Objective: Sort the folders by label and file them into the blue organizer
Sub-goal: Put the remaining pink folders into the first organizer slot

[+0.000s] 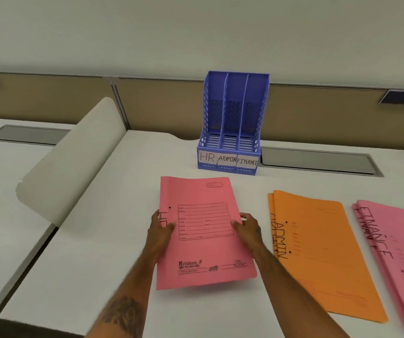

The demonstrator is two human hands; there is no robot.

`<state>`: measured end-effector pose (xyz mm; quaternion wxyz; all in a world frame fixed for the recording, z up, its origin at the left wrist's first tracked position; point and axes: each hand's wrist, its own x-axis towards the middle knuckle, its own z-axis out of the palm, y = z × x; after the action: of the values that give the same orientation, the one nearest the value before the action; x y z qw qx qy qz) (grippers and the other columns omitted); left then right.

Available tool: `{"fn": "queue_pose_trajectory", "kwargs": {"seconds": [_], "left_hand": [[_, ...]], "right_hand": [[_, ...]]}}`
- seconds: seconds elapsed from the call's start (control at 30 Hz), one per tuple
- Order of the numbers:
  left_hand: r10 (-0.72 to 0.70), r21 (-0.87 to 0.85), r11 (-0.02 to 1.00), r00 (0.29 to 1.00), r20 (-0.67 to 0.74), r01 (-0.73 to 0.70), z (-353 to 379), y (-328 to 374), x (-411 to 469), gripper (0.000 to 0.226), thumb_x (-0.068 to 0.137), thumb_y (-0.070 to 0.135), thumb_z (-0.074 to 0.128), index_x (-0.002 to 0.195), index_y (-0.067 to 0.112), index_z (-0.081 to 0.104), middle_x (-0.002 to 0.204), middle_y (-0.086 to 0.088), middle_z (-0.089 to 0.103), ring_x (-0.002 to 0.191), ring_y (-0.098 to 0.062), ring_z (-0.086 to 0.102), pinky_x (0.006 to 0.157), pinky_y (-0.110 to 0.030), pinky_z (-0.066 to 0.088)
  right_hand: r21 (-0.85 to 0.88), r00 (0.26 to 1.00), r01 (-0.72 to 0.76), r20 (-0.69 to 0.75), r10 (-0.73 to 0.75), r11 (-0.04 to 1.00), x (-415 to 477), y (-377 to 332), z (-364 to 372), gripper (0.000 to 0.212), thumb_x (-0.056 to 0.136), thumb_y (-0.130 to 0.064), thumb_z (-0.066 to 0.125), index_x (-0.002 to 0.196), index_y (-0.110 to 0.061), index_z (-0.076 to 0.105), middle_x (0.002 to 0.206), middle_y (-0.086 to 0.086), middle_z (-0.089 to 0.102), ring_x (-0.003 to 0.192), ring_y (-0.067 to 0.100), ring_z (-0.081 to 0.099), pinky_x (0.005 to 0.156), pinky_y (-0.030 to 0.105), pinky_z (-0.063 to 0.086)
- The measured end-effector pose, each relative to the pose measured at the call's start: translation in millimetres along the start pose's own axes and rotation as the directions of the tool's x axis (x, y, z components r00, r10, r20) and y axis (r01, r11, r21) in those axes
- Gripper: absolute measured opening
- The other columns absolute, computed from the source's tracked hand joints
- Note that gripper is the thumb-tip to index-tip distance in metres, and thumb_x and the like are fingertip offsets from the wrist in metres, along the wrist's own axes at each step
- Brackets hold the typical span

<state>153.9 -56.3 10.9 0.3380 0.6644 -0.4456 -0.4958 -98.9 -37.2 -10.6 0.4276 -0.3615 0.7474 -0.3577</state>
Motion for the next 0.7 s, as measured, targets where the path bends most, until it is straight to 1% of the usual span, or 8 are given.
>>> {"fn": "queue_pose_trajectory", "kwargs": {"seconds": [0.1, 0.2, 0.3, 0.43, 0.53, 0.63, 0.67, 0.7], "left_hand": [[0.01, 0.076, 0.997, 0.997, 0.072, -0.016, 10, 7, 16, 0.055, 0.094, 0.02, 0.062, 0.142, 0.019, 0.036, 0.129, -0.009, 0.061, 0.106, -0.032, 0.066, 0.092, -0.053, 0.055], [0.004, 0.136, 0.99, 0.993, 0.115, -0.02, 16, 6, 28, 0.052, 0.093, 0.022, 0.063, 0.14, 0.018, 0.041, 0.128, -0.009, 0.063, 0.107, -0.031, 0.066, 0.094, -0.052, 0.054], [0.003, 0.182, 0.983, 0.987, 0.158, -0.032, 17, 2, 33, 0.049, 0.093, 0.024, 0.063, 0.138, 0.017, 0.044, 0.127, -0.009, 0.063, 0.107, -0.03, 0.066, 0.094, -0.051, 0.054], [0.003, 0.246, 0.968, 0.981, 0.193, -0.051, 16, -3, 39, 0.047, 0.095, 0.023, 0.06, 0.138, 0.015, 0.044, 0.129, -0.009, 0.062, 0.11, -0.031, 0.063, 0.097, -0.047, 0.052], [-0.011, 0.273, 0.961, 0.978, 0.21, -0.048, 17, -4, 41, 0.046, 0.096, 0.022, 0.057, 0.138, 0.014, 0.041, 0.128, -0.009, 0.061, 0.105, -0.029, 0.063, 0.088, -0.042, 0.054], [0.006, 0.286, 0.956, 0.977, 0.215, -0.069, 18, -3, 43, 0.044, 0.094, 0.019, 0.06, 0.134, 0.013, 0.043, 0.126, -0.01, 0.062, 0.098, -0.025, 0.064, 0.081, -0.038, 0.057], [0.009, 0.286, 0.955, 0.975, 0.221, -0.074, 17, -3, 44, 0.044, 0.093, 0.019, 0.061, 0.133, 0.013, 0.045, 0.125, -0.01, 0.063, 0.098, -0.025, 0.065, 0.082, -0.038, 0.057], [0.01, 0.289, 0.954, 0.973, 0.23, -0.078, 16, -2, 45, 0.045, 0.092, 0.02, 0.063, 0.133, 0.013, 0.047, 0.126, -0.01, 0.063, 0.102, -0.027, 0.065, 0.085, -0.042, 0.058]], "right_hand": [[0.045, 0.995, -0.028, -0.099, 0.033, 0.999, -5, 7, -9, 0.044, 0.092, -0.031, 0.064, 0.13, -0.016, 0.05, 0.119, 0.006, 0.065, 0.087, 0.018, 0.064, 0.059, 0.019, 0.049], [0.06, 0.982, -0.069, -0.174, 0.078, 0.996, -10, 16, -8, 0.042, 0.091, -0.028, 0.065, 0.129, -0.015, 0.052, 0.119, 0.008, 0.066, 0.09, 0.021, 0.066, 0.067, 0.026, 0.054], [0.03, 0.971, -0.093, -0.219, 0.098, 0.995, -13, 23, -4, 0.038, 0.091, -0.024, 0.065, 0.126, -0.015, 0.054, 0.118, 0.01, 0.067, 0.086, 0.019, 0.064, 0.062, 0.023, 0.051], [-0.086, 0.964, -0.129, -0.243, 0.105, 0.988, -14, 30, 4, 0.035, 0.09, -0.019, 0.066, 0.123, -0.011, 0.057, 0.119, 0.01, 0.066, 0.087, 0.016, 0.059, 0.068, 0.024, 0.049], [-0.156, 0.963, -0.146, -0.248, 0.104, 0.977, -16, 33, 8, 0.031, 0.091, -0.016, 0.065, 0.121, -0.009, 0.059, 0.119, 0.009, 0.066, 0.09, 0.018, 0.059, 0.07, 0.023, 0.046], [-0.198, 0.962, -0.159, -0.25, 0.107, 0.967, -16, 31, 10, 0.033, 0.091, -0.016, 0.063, 0.123, -0.008, 0.059, 0.122, 0.011, 0.065, 0.101, 0.024, 0.063, 0.077, 0.026, 0.05], [-0.21, 0.963, -0.163, -0.247, 0.109, 0.964, -16, 29, 10, 0.037, 0.092, -0.016, 0.062, 0.127, -0.007, 0.057, 0.126, 0.012, 0.064, 0.107, 0.026, 0.062, 0.083, 0.029, 0.051], [-0.215, 0.962, -0.17, -0.246, 0.115, 0.962, -16, 27, 11, 0.043, 0.092, -0.017, 0.061, 0.133, -0.007, 0.053, 0.131, 0.013, 0.06, 0.113, 0.028, 0.06, 0.089, 0.031, 0.05]]}}
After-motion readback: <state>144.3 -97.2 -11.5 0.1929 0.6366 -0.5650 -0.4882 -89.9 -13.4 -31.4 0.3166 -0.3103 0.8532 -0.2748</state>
